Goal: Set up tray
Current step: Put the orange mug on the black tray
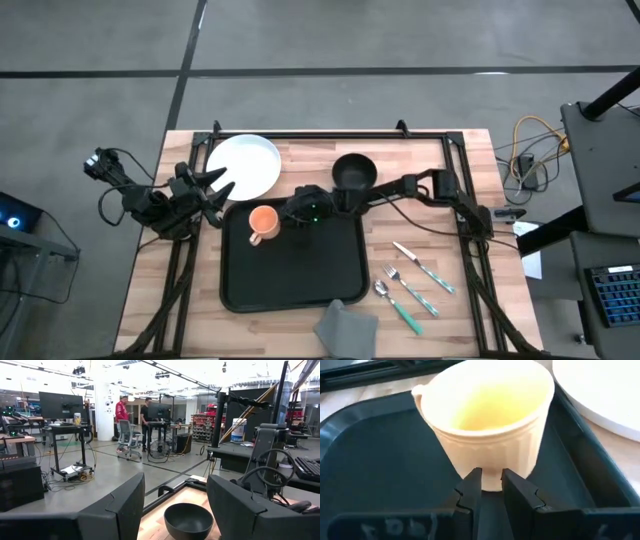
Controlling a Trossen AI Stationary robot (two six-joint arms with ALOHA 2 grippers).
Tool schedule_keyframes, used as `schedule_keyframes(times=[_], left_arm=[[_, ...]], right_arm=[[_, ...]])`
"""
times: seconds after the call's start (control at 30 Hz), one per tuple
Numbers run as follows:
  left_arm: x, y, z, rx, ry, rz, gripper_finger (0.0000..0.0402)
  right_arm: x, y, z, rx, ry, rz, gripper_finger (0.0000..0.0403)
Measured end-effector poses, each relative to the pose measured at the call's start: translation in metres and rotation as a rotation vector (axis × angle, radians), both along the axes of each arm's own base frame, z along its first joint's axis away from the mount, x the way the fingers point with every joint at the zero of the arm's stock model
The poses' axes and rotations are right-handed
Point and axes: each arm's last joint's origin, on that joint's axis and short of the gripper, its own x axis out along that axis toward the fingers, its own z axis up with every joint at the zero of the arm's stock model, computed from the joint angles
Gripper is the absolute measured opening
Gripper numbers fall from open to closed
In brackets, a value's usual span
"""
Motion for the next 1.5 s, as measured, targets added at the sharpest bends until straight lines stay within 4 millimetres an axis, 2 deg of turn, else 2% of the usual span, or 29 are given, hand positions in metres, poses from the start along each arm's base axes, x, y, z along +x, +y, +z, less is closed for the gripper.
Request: schedule_keyframes(times=[0.23, 0.33, 0.5, 0.87, 1.5], left_arm=[[0.000, 0.000, 0.000, 0.000, 0.000, 0.000, 0.0194], [0.000, 0.000, 0.000, 0.000, 0.000, 0.000, 0.0194], [0.000, 0.000, 0.000, 0.000, 0.000, 0.000, 0.0194], [0.000, 0.000, 0.000, 0.000, 0.000, 0.000, 0.0194], [0.000, 0.000, 0.000, 0.000, 0.000, 0.000, 0.0194]], right_arm=[[-0.006, -0.002, -0.006, -0.002, 0.130, 0.000, 0.0068], [-0.007, 0.002, -0.008, -0.009, 0.147, 0.058, 0.0068], [-0.006, 0.009, -0.007, -0.030, 0.119, 0.122, 0.0068], [0.000, 0.009, 0.000, -0.028, 0.030, 0.113, 0.0068], [0.010, 0.010, 0.013, -0.025, -0.010, 0.116, 0.0068]])
